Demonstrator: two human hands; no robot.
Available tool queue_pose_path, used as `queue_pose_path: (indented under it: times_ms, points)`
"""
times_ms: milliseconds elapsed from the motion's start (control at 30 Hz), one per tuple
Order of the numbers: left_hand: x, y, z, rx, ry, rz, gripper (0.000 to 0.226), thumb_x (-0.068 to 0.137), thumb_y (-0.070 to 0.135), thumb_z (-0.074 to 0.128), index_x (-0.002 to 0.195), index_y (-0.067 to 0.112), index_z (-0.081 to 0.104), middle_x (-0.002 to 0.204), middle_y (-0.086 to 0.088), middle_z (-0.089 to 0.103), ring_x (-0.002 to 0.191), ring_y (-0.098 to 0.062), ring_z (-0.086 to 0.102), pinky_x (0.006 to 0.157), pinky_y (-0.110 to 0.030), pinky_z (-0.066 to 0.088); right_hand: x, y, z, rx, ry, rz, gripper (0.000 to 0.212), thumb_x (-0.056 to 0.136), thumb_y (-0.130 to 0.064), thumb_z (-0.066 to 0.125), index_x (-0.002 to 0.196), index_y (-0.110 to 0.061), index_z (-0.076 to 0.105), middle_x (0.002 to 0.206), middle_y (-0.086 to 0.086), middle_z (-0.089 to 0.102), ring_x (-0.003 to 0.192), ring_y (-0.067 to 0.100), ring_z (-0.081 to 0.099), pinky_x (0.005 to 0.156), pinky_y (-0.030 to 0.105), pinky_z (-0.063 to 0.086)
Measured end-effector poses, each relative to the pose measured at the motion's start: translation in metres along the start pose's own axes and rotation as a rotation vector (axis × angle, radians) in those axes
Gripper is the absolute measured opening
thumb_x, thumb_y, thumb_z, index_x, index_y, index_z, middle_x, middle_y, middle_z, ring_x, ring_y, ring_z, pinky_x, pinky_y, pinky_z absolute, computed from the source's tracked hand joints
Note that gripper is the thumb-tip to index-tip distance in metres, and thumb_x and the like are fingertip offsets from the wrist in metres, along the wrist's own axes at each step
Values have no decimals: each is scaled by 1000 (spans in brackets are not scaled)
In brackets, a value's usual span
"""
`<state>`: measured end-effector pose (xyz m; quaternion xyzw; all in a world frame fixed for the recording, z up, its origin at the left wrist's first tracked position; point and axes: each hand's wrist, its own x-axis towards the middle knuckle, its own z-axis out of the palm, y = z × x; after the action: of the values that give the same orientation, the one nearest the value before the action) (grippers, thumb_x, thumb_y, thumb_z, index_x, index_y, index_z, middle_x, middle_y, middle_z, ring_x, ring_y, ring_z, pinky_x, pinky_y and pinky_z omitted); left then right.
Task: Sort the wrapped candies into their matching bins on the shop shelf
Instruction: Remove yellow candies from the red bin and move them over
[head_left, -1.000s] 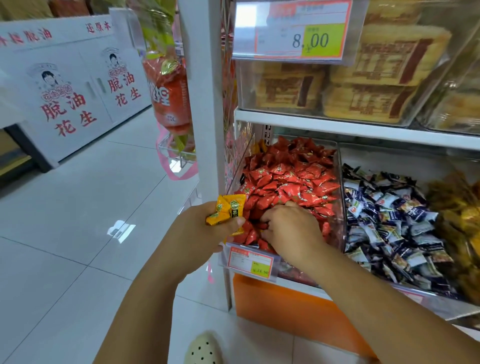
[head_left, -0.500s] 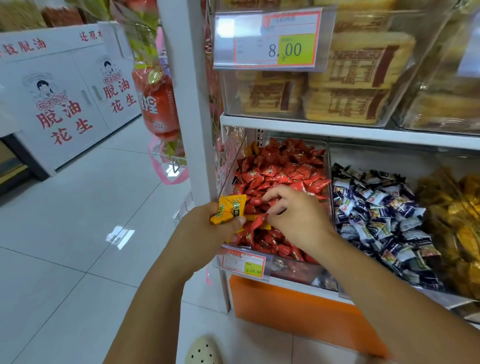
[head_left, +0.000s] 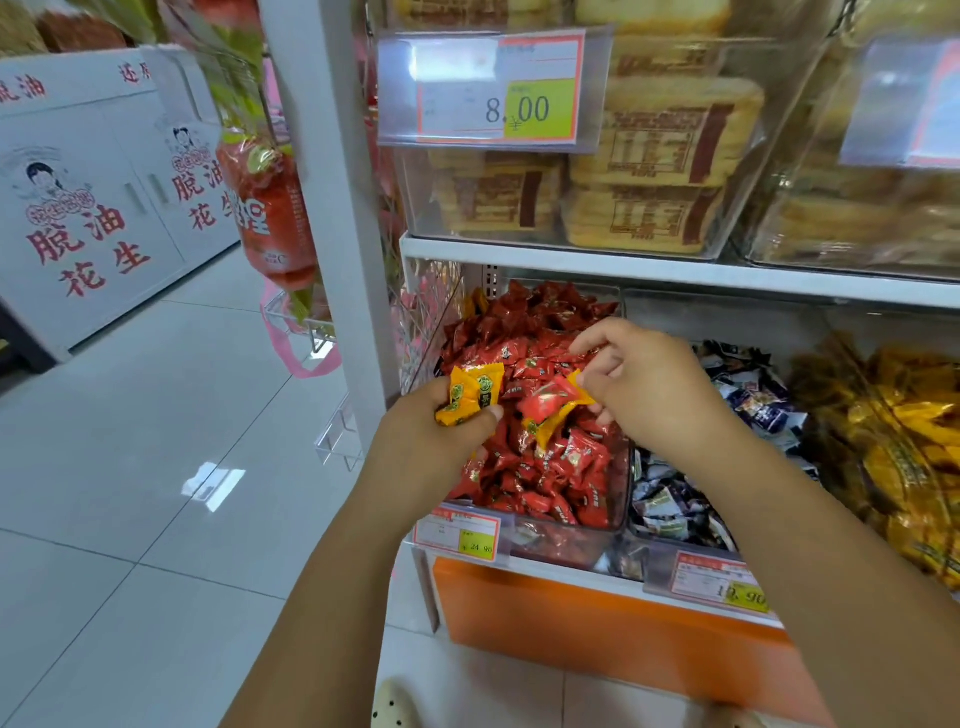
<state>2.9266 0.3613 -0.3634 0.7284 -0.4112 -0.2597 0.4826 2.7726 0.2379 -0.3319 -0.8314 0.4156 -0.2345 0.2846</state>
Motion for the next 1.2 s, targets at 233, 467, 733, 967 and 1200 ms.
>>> queue_pose_path:
  times_ms: [233,467,733,967,1200]
  points:
    - [4,8,5,-88,87,-35,7,87,32,66,86,25,67,69,-2,69,55,-5,61,58,-23,50,7,2,-7,330,64,192,12,92,-4,58,98,-13,63,82,9,66,46,9,62,45,20,49]
    - [1,12,3,-142,-86,23,21,81,27,74,101,24,68,88,-2,70,84,-14,67,69,-33,60,-5,-26,4,463,-52,-36,21,91,-2,59,89,-22,55,75,-1,62,57,15,65,51,20,51]
    - [-10,2,-27,-110,-85,-11,24,73,19,81,93,23,68,79,0,72,75,-15,69,64,-27,59,-12,-41,30,739,-266,-93,14,91,0,58,99,-11,55,82,10,66,62,23,68,58,26,56]
    - [-24,-9,-49,-79,-29,-39,7,79,22,75,86,21,73,77,0,74,74,-15,71,77,-36,57,-9,-15,53,-131,-579,-147,12,89,-24,66,91,-19,76,90,-12,72,75,2,65,69,18,53]
    - [-21,-6,-47,-83,18,-31,6,78,24,77,82,22,73,74,0,73,73,-16,71,80,-43,58,-11,-5,86,-169,-460,-187,13,83,-40,67,80,-32,77,71,-20,66,80,8,54,81,26,41]
